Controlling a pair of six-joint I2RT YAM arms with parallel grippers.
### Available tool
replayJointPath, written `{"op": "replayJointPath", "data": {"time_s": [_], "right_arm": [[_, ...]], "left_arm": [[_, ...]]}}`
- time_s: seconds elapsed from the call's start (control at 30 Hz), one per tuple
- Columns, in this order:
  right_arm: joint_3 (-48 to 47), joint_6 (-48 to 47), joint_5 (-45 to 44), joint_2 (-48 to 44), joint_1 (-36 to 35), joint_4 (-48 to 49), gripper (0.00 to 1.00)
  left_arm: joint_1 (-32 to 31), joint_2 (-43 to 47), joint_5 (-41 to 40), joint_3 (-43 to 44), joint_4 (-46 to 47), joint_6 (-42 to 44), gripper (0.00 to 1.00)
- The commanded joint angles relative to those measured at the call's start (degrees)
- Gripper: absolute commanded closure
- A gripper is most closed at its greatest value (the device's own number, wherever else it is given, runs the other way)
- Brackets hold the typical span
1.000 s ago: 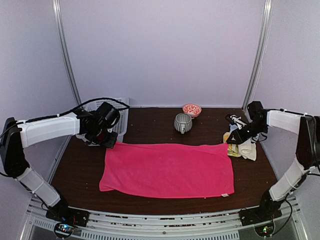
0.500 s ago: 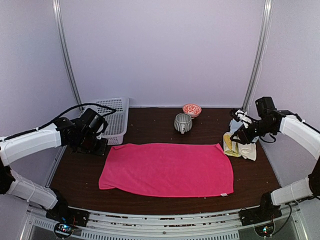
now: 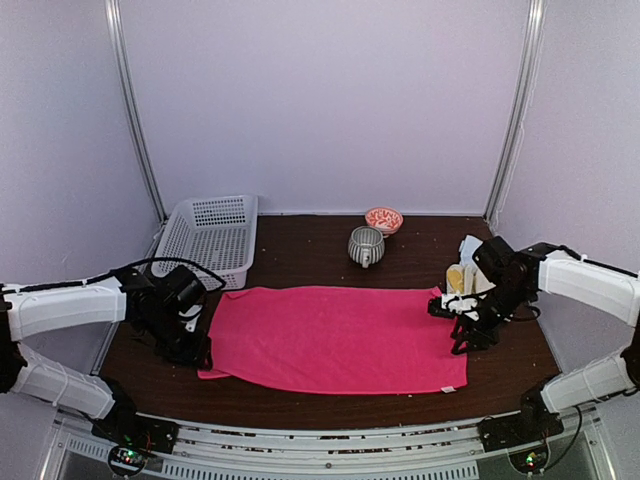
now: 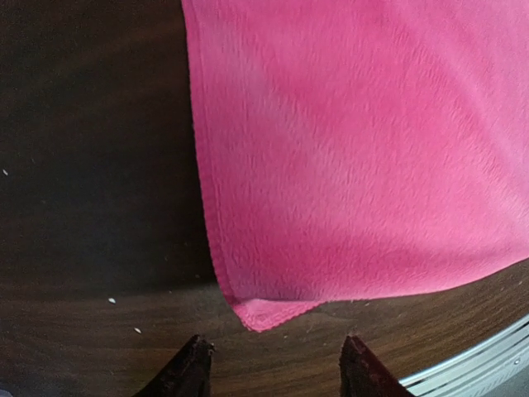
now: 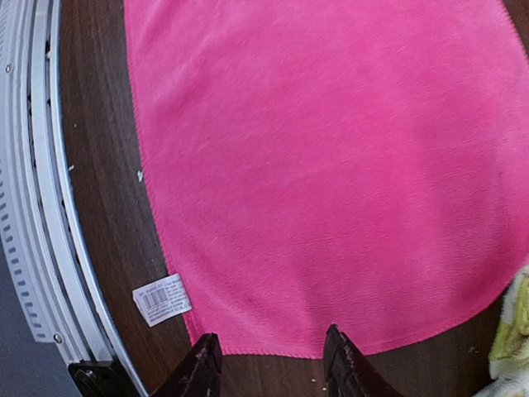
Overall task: Roll the towels
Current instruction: Smooth out the towel at the center of the board.
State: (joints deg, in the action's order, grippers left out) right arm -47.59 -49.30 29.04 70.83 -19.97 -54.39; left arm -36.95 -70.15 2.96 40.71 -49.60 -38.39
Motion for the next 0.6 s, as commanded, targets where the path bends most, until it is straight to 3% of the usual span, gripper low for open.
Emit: {"op": "replayJointPath", "data": {"time_s": [0.0,0.3,0.57], "right_arm": [[2.8,-4.4,-2.7,1.0,-2.7,-2.9,0.56],[6.2,-6.9,-7.5,-0.3,-8.4,-3.1,0.53],[7.6,-10.0,-11.2,0.8,-11.9,-5.4,0.54]], "left_arm": [[0.1,1.0,4.6,-2.7,1.2,-2.1,0.47],[0.1,-1.1,5.1,-5.7,3.5,-2.1,0.48],[0.2,-2.7,6.0,-5.9,5.9,-2.8,0.56]]}}
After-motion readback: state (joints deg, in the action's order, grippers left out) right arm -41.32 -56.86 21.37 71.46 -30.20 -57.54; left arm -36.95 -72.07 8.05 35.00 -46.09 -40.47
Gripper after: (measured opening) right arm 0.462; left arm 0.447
